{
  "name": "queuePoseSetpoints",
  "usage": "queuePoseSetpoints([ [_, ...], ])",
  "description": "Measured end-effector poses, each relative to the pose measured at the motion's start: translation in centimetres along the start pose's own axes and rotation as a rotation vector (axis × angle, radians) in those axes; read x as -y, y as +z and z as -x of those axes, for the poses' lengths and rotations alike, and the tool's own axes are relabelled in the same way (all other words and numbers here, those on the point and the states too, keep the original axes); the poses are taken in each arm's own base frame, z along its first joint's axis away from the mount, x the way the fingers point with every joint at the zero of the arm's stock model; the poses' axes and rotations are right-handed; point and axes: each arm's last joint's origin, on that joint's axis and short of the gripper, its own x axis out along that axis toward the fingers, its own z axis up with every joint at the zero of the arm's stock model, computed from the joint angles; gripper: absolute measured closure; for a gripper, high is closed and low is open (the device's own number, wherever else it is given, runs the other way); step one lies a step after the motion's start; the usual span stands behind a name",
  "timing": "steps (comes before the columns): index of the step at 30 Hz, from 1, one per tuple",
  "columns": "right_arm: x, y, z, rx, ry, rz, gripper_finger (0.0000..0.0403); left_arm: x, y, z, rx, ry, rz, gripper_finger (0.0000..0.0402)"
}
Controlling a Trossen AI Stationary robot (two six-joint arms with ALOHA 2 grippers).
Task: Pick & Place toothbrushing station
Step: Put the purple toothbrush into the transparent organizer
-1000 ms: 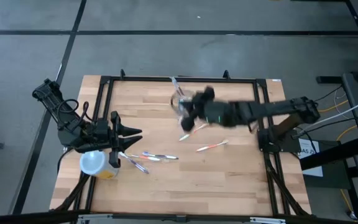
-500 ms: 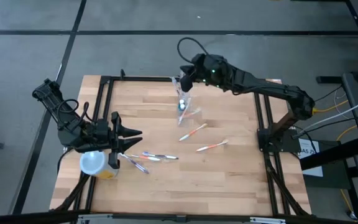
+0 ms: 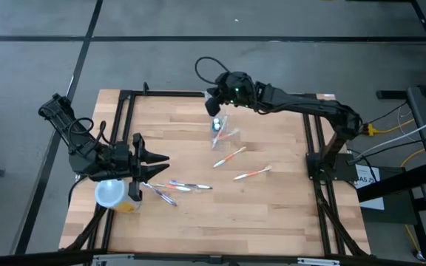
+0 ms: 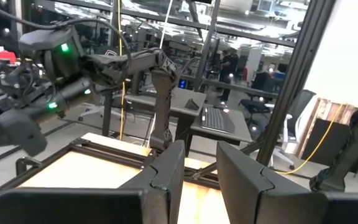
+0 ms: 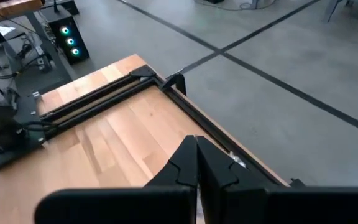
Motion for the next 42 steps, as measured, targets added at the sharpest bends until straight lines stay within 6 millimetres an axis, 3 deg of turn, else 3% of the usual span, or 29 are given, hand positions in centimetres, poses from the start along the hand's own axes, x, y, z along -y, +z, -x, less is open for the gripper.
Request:
queuePoseSetpoints([
  [11,1.1,-2.6,-2.8,-0.128,-0.071,-0.013,0.0403,0.3,0.3,0.3,0.020,-0.025,0.024,0.0314],
  [21,1.5,-5.5,-3.6,-0.199,-0.021,-0.090,0.0395,0.8,0.3,1.0,0.017,-0.040,0.004,0.0314],
  [33,3.4,-5.3,-3.7,-0.219,-0.026,-0.173,0.0282,0.8,0.3,1.0,0.016,-0.032,-0.007,0.0314],
  [42,4.3,-4.1,-2.3,-0.201,-0.033,-0.169,0.0269,0.8,0.3,1.0,0.016,-0.032,-0.028,0.0314],
])
